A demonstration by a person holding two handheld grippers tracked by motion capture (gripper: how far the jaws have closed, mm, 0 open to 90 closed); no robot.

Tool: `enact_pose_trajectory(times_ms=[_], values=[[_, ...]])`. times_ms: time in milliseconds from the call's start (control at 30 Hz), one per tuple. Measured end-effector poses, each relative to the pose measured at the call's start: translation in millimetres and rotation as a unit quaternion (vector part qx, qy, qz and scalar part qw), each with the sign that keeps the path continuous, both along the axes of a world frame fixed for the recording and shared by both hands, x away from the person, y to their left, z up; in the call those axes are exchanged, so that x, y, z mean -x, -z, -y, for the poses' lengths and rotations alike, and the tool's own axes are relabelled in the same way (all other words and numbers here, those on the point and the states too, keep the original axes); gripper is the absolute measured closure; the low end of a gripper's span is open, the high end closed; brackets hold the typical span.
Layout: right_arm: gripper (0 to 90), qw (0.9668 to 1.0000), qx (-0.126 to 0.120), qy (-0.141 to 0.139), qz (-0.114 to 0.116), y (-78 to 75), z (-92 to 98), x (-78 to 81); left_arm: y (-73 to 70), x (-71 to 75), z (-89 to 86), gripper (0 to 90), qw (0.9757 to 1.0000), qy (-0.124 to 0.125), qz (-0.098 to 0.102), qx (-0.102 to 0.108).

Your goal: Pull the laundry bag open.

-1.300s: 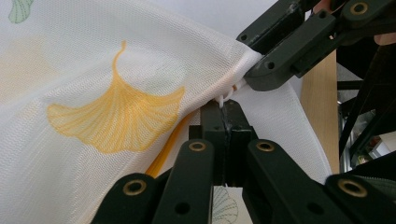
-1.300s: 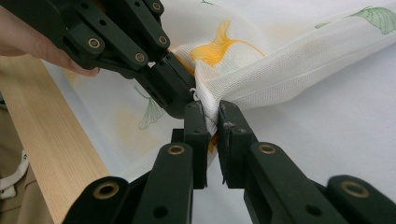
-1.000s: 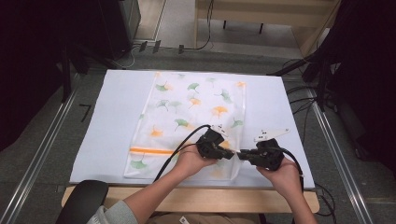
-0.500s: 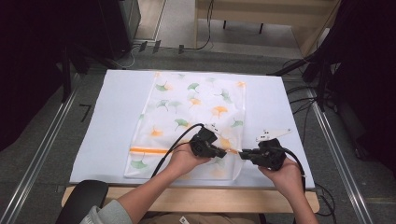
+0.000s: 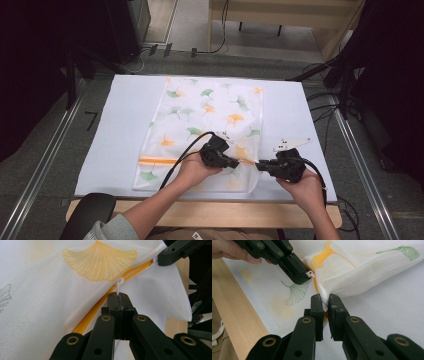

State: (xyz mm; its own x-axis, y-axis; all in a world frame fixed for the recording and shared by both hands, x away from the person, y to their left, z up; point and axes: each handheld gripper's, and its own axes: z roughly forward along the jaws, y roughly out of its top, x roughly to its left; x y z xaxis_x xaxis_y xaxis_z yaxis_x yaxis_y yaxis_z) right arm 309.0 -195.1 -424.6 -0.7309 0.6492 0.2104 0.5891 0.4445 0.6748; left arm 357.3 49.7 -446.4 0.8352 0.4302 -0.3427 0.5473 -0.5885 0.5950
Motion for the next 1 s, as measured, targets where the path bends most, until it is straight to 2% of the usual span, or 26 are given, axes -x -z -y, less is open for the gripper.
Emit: enact_pose_trajectory(times_ms=[333,467,500,567,667,700,833,1000], values=[[85.2,1.0,0.001,-0.002,0.0,0.1,0.3,0.4,1.5,-4.0,-6.4,90.0,0.9999,-0.004,-0.005,-0.011],[85.1,1.0,-0.002,-0.001,0.0,-0.3,2.7,0.5,-0.9,-6.7,-19.6,90.0,0.9996,-0.012,-0.004,-0.026],[85.1,1.0,-0.002,0.002,0.0,-0.6,3.1,0.7,-1.5,-8.2,-26.1,90.0,0.9994,-0.017,-0.002,-0.03],[85.1,1.0,-0.003,0.006,0.001,-0.4,5.7,0.6,-2.7,-11.1,-41.7,90.0,0.9988,-0.032,-0.011,-0.036],[85.1,1.0,-0.004,0.007,0.002,-0.3,6.0,0.2,-4.3,-11.2,-50.1,90.0,0.9988,-0.033,-0.015,-0.033],[85.1,1.0,-0.002,0.005,0.003,-0.5,5.2,0.2,-6.5,-8.0,-53.0,90.0,0.9989,-0.035,-0.017,-0.025],[85.1,1.0,0.0,0.008,0.003,-0.3,5.5,0.1,-5.7,-5.0,-52.1,90.0,0.9994,-0.027,-0.008,-0.022],[85.1,1.0,0.003,0.008,0.003,0.2,4.7,0.3,-7.2,-4.3,-50.3,90.0,0.9995,-0.027,-0.007,-0.017]])
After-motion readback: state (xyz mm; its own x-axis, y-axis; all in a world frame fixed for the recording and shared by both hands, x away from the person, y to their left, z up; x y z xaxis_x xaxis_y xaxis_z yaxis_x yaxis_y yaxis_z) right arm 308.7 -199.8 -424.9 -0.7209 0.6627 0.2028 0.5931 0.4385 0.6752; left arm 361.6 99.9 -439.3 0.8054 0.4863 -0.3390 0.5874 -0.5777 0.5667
